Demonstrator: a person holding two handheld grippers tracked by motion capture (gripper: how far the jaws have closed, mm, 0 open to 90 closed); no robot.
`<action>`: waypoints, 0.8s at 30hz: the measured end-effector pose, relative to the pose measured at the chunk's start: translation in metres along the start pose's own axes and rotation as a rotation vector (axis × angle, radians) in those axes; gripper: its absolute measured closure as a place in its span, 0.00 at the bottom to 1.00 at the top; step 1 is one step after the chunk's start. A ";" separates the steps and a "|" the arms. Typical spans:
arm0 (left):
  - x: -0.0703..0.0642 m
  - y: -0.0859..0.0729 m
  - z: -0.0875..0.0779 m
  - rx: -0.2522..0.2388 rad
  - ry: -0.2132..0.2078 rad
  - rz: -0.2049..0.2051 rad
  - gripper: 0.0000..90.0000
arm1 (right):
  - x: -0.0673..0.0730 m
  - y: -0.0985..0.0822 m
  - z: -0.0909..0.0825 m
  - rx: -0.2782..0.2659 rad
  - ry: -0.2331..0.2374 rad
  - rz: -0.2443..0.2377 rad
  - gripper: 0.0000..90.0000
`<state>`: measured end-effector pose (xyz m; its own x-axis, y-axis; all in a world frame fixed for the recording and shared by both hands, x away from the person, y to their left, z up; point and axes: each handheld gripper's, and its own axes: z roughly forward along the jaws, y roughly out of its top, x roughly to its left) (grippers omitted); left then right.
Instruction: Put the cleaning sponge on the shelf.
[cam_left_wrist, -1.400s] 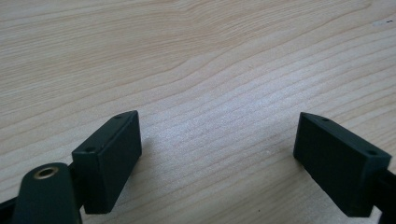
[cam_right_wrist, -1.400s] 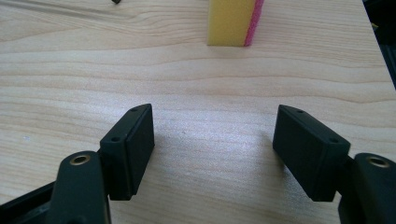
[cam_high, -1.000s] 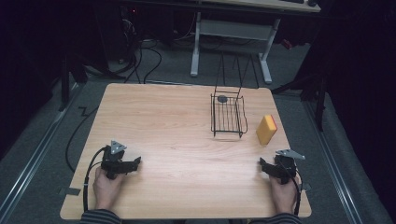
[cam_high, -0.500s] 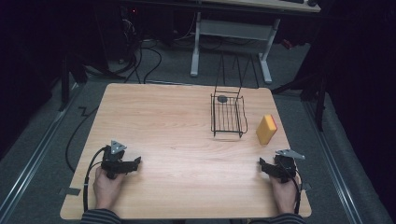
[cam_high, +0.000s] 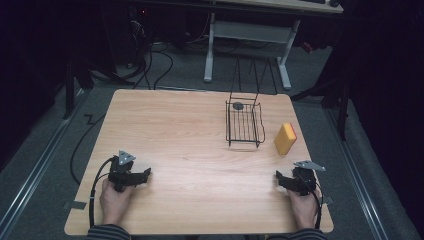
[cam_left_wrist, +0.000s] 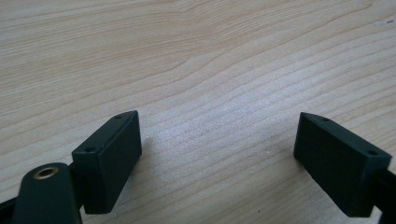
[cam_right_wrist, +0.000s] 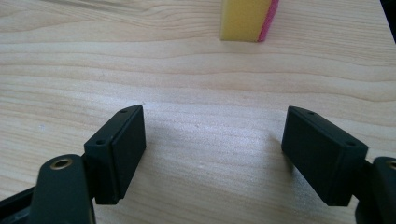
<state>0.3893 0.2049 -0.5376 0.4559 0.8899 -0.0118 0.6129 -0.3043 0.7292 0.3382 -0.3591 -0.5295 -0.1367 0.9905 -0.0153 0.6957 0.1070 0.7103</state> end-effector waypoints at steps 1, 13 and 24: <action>0.000 0.000 0.000 0.000 0.000 0.000 0.17 | 0.000 0.000 0.000 0.000 0.000 0.000 0.25; 0.000 0.000 0.000 0.002 -0.001 0.002 0.17 | 0.001 -0.002 -0.015 -0.038 0.028 0.016 0.29; 0.000 0.000 0.000 0.002 -0.002 0.002 0.17 | 0.004 0.009 -0.037 -0.116 0.064 0.023 0.32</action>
<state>0.3892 0.2052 -0.5375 0.4585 0.8886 -0.0112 0.6131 -0.3072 0.7278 0.3175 -0.3574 -0.4971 -0.1693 0.9846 0.0442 0.6134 0.0702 0.7866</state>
